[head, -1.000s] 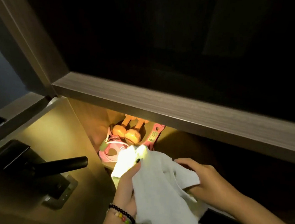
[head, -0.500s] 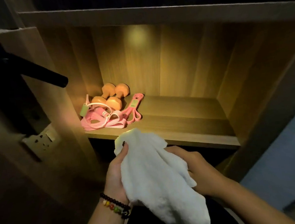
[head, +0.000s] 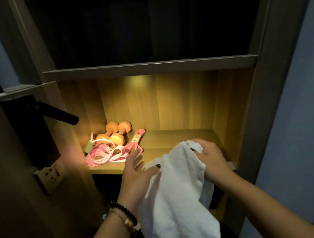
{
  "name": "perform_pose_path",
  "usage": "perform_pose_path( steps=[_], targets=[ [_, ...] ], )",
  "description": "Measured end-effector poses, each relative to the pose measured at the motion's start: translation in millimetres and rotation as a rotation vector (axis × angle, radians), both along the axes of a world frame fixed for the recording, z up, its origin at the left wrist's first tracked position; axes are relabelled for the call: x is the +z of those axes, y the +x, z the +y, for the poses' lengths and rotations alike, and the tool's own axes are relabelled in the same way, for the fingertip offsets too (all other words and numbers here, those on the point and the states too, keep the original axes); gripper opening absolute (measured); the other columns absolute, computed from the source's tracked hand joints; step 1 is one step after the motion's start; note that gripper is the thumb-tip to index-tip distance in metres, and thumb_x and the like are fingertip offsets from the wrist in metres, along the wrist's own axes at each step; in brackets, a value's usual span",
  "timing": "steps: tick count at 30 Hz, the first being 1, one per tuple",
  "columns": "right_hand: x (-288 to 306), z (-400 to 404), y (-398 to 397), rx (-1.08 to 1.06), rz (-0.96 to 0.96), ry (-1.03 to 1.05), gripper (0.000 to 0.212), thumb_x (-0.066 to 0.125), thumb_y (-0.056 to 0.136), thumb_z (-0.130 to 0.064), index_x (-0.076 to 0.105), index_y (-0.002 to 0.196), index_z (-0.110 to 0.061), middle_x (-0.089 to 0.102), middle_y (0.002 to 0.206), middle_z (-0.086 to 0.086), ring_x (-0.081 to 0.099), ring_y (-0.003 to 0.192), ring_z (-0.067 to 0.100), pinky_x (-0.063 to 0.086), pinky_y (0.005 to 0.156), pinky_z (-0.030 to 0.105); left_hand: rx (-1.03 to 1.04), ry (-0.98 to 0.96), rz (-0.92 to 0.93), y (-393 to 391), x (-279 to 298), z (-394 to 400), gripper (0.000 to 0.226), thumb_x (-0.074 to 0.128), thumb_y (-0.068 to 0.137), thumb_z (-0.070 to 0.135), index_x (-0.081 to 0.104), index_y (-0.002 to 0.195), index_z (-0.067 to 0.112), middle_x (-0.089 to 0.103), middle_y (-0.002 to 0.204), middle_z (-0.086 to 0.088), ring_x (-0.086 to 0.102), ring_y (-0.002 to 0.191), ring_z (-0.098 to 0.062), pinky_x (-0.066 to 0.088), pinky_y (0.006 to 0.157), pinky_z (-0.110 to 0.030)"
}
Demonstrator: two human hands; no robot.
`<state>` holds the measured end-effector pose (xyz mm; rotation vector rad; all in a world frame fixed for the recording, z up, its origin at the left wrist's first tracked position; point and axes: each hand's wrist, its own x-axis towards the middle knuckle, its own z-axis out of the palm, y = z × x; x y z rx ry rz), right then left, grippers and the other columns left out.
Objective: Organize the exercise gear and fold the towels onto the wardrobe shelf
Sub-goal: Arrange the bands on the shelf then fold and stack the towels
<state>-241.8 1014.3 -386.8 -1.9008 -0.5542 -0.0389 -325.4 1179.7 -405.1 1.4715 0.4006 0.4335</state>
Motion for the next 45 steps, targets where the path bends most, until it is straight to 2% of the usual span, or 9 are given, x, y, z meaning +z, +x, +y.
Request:
perform_pose_path(
  steps=[5,9,12,18,22,29,33,38,45],
  targets=[
    [19,-6,19,0.034,0.149,0.047,0.016,0.058,0.090,-0.019,0.072,0.087,-0.013,0.072,0.082,0.006,0.066,0.078,0.021,0.049,0.070,0.032,-0.273,0.779,-0.309,16,8,-27,0.075,0.074,0.081,0.017,0.037,0.132,0.058,0.027,0.144,0.030,0.023,0.133,0.016,0.026,0.094,0.005],
    [20,-33,41,0.118,0.446,0.104,0.017,0.060,0.089,-0.017,0.070,0.089,-0.003,0.071,0.077,0.010,0.065,0.066,0.018,0.048,0.062,0.028,-0.336,1.208,-0.451,46,-2,-41,0.051,0.069,0.084,0.023,0.053,0.130,0.041,0.028,0.151,0.009,0.020,0.141,-0.008,0.012,0.109,-0.007],
    [12,-56,56,0.115,0.591,0.127,0.015,0.062,0.088,-0.014,0.072,0.091,-0.003,0.071,0.079,0.013,0.066,0.070,0.024,0.050,0.064,0.031,-0.331,1.359,-0.548,69,-17,-60,0.030,0.071,0.082,0.020,0.062,0.110,0.026,0.041,0.142,0.000,0.036,0.133,-0.021,0.028,0.111,-0.026],
    [-15,-103,81,0.115,0.863,0.298,0.008,0.069,0.084,-0.009,0.072,0.087,-0.003,0.070,0.086,0.018,0.068,0.086,0.031,0.052,0.083,0.042,-0.324,1.346,-0.569,112,-36,-94,0.061,0.073,0.080,0.032,0.045,0.134,0.026,0.049,0.122,0.004,0.054,0.107,-0.019,0.050,0.083,-0.040],
    [-31,-121,89,0.101,0.988,0.503,0.012,0.062,0.087,-0.004,0.069,0.078,-0.003,0.067,0.078,0.017,0.068,0.074,0.027,0.056,0.072,0.039,-0.390,1.194,-0.580,132,-48,-111,0.045,0.071,0.081,0.028,0.055,0.122,0.025,0.041,0.107,0.006,0.051,0.092,-0.020,0.051,0.070,-0.039],
    [-39,-136,90,-0.013,1.071,0.525,0.028,0.062,0.089,-0.015,0.065,0.110,0.003,0.067,0.108,0.028,0.065,0.100,0.039,0.045,0.101,0.054,-0.319,0.999,-0.641,146,-64,-126,0.009,0.062,0.085,0.019,0.054,0.089,0.019,0.046,0.101,0.006,0.052,0.091,-0.011,0.050,0.072,-0.025],
    [-39,-149,82,-0.130,0.840,0.312,0.018,0.065,0.088,-0.022,0.071,0.102,-0.012,0.075,0.092,0.012,0.071,0.091,0.029,0.052,0.094,0.049,-0.260,0.750,-0.549,147,-55,-123,0.014,0.056,0.087,0.024,0.048,0.081,0.035,0.062,0.111,0.015,0.058,0.109,-0.003,0.046,0.084,-0.015],
    [-49,-142,70,-0.310,0.254,-0.083,0.008,0.069,0.082,-0.025,0.073,0.081,-0.031,0.066,0.092,-0.008,0.061,0.087,0.003,0.049,0.079,0.022,-0.381,0.641,-0.387,148,-38,-118,0.016,0.055,0.090,0.033,0.048,0.078,0.025,0.058,0.070,-0.003,0.054,0.061,-0.018,0.044,0.054,-0.026],
    [-57,-71,27,-0.021,0.001,0.106,0.021,0.056,0.087,-0.045,0.059,0.105,-0.034,0.058,0.101,-0.021,0.057,0.099,0.000,0.045,0.079,0.009,-0.205,0.537,-0.404,147,-3,-82,0.022,0.059,0.094,0.013,0.045,0.077,0.018,0.044,0.058,0.006,0.037,0.048,-0.005,0.031,0.045,-0.024]
  ],
)
